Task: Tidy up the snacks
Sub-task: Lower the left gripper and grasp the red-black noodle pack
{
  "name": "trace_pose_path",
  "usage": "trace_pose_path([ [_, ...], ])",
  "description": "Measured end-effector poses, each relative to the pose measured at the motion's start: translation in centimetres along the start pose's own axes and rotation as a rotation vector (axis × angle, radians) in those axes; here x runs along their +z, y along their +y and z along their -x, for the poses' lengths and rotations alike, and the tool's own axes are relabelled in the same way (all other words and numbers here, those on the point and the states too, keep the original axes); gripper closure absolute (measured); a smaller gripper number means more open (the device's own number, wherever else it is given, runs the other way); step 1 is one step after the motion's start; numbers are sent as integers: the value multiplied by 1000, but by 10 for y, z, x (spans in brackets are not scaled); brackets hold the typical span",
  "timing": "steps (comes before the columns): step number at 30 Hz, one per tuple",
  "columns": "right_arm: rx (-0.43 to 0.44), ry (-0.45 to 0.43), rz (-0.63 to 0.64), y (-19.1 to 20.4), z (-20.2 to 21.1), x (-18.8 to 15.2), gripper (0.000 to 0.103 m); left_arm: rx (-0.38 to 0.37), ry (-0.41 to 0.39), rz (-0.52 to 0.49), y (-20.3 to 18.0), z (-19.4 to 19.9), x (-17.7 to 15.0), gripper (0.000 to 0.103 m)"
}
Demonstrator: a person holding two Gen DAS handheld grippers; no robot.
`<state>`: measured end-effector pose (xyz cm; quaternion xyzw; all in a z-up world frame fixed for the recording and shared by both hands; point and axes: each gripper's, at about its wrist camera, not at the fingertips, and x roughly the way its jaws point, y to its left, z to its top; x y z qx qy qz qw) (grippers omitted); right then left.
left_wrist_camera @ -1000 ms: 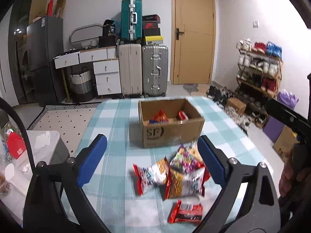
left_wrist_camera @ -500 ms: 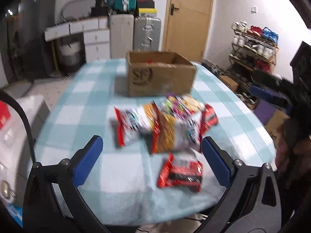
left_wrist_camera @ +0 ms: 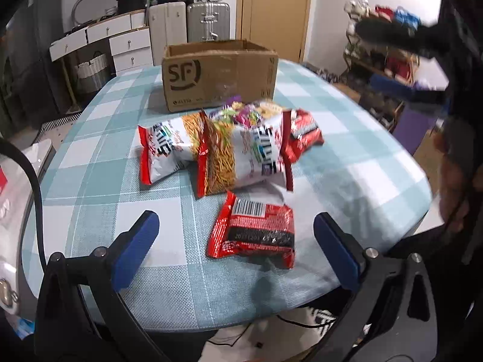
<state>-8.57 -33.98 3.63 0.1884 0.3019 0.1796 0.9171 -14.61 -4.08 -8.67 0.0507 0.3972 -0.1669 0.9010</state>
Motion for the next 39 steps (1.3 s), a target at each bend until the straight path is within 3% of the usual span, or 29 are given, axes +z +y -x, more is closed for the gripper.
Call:
trace_pose_path([
  [7,12,34,75,16,-9,-8,0,1,44,5,0,-23,0,1],
  [20,14,29,19,3,-7,-6,0,6,135,-9,-3,-57,5,1],
  [28,16,33,7,-1,-7,-5,0,-16,137,-4,-2,-67,7,3],
  [34,9,37,-8,-5,-5,-5,0,-28,136,-35,-3,-69,7,22],
  [39,-2,48,-26,-10,-6,-5,0,-16,123,-22,4,-65,9,55],
])
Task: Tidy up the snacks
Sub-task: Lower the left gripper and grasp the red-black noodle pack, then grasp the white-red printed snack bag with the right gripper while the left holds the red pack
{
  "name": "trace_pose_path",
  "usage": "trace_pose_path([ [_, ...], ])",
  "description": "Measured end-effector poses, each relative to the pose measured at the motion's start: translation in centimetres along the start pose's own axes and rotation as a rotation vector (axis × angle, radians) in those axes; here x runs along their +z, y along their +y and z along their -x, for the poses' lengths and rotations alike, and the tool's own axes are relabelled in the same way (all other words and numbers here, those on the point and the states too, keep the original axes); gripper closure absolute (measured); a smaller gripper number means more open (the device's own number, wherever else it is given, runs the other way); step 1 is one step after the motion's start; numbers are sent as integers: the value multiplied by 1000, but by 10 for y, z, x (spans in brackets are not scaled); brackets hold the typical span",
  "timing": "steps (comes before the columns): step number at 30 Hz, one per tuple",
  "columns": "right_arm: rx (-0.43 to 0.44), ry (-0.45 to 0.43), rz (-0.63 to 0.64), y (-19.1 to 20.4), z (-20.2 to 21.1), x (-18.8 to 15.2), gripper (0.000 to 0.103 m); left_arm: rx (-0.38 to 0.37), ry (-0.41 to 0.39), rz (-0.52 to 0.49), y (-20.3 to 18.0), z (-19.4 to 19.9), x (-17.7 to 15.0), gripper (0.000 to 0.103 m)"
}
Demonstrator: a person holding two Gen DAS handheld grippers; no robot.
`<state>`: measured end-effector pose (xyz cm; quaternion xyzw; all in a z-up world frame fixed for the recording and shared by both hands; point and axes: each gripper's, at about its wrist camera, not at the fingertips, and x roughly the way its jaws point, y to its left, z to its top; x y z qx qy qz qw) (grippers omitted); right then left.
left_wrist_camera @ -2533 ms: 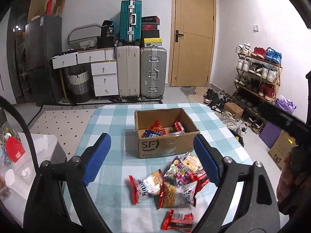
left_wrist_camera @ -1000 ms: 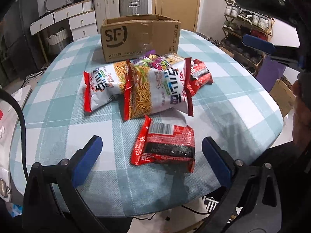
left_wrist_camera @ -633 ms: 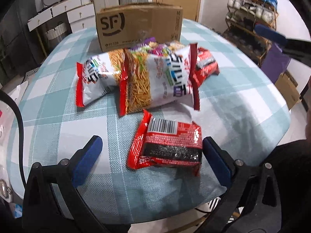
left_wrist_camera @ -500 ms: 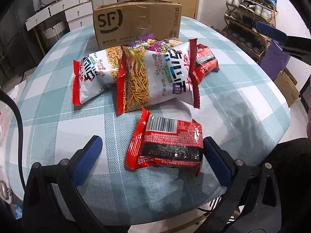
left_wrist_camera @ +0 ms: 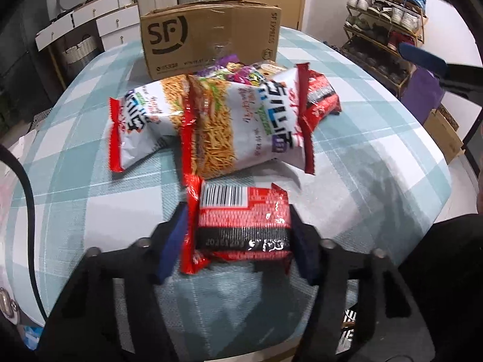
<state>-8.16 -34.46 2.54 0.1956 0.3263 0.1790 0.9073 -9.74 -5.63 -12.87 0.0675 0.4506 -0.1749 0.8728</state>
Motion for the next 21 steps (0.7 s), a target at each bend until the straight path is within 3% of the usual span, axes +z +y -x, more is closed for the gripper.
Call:
trace_pose_path([
  [11,-27,32,-1,0,-11,-3,0,8,-14,-2,3,4,-5,57],
  [21,-47,78,-41,-10,-22,-6,0,-5,-17,78,19,11,-6,57],
])
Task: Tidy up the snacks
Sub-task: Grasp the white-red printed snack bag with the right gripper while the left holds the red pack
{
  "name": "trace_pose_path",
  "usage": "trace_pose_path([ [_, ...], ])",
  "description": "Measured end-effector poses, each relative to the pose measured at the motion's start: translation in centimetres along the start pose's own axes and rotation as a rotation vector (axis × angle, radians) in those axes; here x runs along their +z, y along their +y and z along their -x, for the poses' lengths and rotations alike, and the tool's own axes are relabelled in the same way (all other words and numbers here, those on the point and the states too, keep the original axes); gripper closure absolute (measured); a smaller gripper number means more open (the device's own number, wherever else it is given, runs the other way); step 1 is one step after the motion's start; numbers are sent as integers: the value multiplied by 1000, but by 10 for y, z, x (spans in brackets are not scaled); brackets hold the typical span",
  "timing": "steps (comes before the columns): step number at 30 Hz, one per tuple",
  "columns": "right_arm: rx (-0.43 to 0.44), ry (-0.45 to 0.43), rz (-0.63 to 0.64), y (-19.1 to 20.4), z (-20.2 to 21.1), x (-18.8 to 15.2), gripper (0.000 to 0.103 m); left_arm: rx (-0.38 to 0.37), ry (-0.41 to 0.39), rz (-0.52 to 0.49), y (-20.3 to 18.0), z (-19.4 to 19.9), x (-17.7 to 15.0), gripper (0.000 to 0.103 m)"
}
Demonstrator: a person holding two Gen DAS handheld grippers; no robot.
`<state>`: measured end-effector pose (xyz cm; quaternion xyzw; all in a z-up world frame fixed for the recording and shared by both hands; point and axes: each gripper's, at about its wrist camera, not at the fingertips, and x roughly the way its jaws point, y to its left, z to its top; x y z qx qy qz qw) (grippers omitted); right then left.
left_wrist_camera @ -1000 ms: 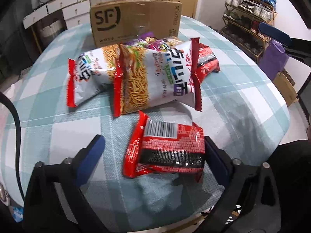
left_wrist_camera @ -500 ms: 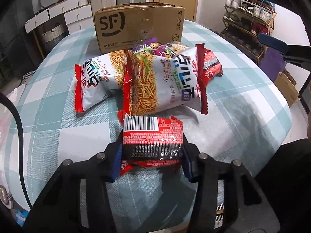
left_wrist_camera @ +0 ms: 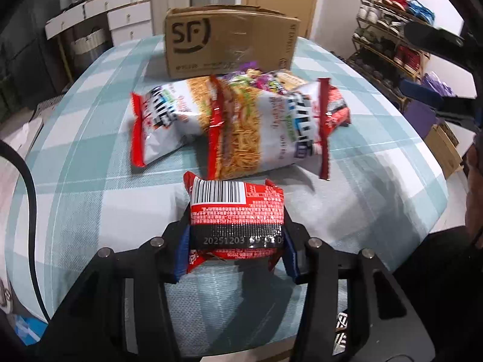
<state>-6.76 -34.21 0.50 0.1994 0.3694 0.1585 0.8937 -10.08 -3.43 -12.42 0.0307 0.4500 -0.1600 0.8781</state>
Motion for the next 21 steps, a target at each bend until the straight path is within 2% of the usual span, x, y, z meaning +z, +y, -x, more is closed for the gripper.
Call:
trace_pose_path([
  [3,-18,0,8,1,-2,-1,0,-13,-12,32,6,5,1,57],
  [9,7,44,42,8,-12,-5,0,-42,-32,74,13,18,0,57],
  [17,-23,105,112,22,-34,-10,0,20,-87,96,20,38,3,57],
  [21,-38,128,136,27,-45,-11,0,11,-113,109,28,52,12,57],
])
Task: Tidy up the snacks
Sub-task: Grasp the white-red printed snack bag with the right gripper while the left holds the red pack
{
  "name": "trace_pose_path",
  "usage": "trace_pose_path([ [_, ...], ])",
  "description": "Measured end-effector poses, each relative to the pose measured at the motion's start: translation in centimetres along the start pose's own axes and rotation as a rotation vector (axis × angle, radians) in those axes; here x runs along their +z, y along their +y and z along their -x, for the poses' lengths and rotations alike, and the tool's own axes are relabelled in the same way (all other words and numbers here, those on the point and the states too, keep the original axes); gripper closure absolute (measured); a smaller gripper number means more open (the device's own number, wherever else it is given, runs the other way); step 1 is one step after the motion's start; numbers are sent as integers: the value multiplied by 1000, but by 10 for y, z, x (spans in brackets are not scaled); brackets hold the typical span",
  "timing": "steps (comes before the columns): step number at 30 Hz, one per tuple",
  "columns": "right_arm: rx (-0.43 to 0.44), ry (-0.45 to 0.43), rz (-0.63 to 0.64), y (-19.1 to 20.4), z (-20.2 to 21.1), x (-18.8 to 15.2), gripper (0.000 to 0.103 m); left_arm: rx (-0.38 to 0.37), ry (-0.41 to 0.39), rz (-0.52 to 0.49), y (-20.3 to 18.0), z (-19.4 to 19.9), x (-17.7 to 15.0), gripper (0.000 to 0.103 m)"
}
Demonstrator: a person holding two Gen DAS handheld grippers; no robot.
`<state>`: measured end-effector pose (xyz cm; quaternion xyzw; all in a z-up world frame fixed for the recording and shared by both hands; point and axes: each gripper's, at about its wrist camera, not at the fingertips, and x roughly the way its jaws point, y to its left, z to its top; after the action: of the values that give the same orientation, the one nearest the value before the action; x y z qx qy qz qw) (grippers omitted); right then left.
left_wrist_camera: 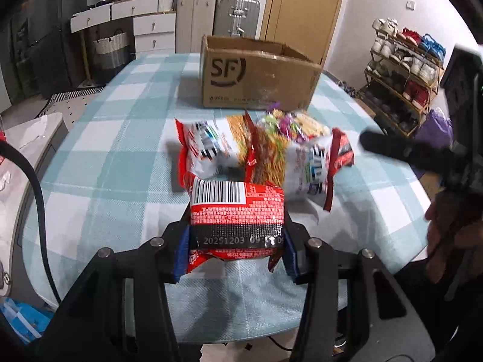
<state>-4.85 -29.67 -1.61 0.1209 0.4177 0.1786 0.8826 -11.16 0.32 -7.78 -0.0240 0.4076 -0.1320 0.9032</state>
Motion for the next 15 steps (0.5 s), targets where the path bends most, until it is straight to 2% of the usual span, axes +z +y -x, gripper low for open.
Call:
trace_pose_path([
  [4,2,35,10,5,-13,0,0,-13,-21,26,16,14,17,57],
  [9,11,87,40,16,-36,1,1,22,-57,1,38,28,41,57],
  [15,-14,118,101,28,-57,1,1,41,-82,45,67,33,55,57],
])
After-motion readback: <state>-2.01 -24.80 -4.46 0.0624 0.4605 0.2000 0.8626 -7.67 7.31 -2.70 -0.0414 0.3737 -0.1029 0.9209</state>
